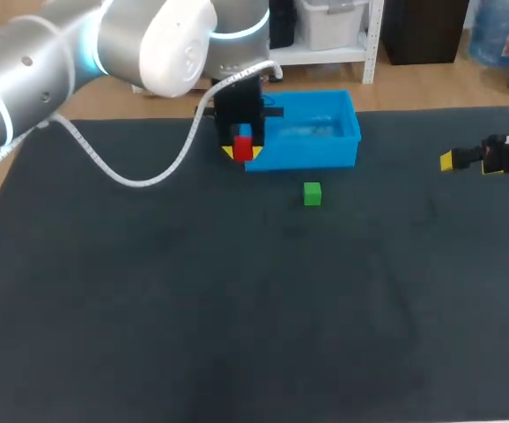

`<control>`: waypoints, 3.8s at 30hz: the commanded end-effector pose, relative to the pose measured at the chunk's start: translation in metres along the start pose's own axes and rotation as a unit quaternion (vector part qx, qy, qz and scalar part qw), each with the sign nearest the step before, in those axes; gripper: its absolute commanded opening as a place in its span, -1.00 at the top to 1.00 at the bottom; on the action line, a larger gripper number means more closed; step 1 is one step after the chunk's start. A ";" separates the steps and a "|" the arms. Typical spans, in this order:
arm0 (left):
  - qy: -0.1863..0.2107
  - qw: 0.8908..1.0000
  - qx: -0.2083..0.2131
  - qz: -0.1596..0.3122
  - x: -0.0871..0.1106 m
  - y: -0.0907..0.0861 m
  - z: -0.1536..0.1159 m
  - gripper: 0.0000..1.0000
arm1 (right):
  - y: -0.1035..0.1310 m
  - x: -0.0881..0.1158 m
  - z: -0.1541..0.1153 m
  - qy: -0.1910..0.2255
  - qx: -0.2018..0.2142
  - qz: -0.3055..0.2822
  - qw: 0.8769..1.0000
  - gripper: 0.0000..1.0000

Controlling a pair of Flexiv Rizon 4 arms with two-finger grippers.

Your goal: Use the left arm to pick the red cube and place it into the blue plastic box first, then use the right arm to grasp the green cube and put it into the same blue plastic box after the first action is fully finished.

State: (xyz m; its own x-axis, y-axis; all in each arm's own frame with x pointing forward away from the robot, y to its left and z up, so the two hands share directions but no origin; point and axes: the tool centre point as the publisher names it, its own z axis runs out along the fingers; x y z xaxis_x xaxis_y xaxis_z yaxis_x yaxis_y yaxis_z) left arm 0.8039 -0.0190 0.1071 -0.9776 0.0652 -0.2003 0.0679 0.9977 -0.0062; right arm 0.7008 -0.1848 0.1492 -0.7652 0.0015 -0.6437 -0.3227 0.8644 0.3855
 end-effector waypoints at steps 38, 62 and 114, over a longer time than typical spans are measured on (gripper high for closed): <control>-0.102 0.993 0.051 0.026 -0.094 -0.022 -0.048 1.00 | 0.000 0.000 0.000 0.000 0.000 0.000 1.000 -1.00; -0.128 0.990 0.061 0.023 -0.124 -0.031 -0.042 1.00 | 0.000 0.000 0.000 0.000 0.000 0.000 1.000 -1.00; -0.102 0.993 0.045 0.025 -0.155 -0.041 0.040 1.00 | 0.000 0.000 0.000 0.000 0.000 0.000 1.000 -1.00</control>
State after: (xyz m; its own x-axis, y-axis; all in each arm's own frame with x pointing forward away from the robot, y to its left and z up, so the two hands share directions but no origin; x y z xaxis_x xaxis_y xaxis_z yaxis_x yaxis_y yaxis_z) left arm 0.9406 -0.0632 0.1031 -0.8898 0.0937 -0.4465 0.1436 0.9865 -0.0792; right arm 0.7008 -0.1848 0.1492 -0.7652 0.0015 -0.6437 -0.3227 0.8644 0.3855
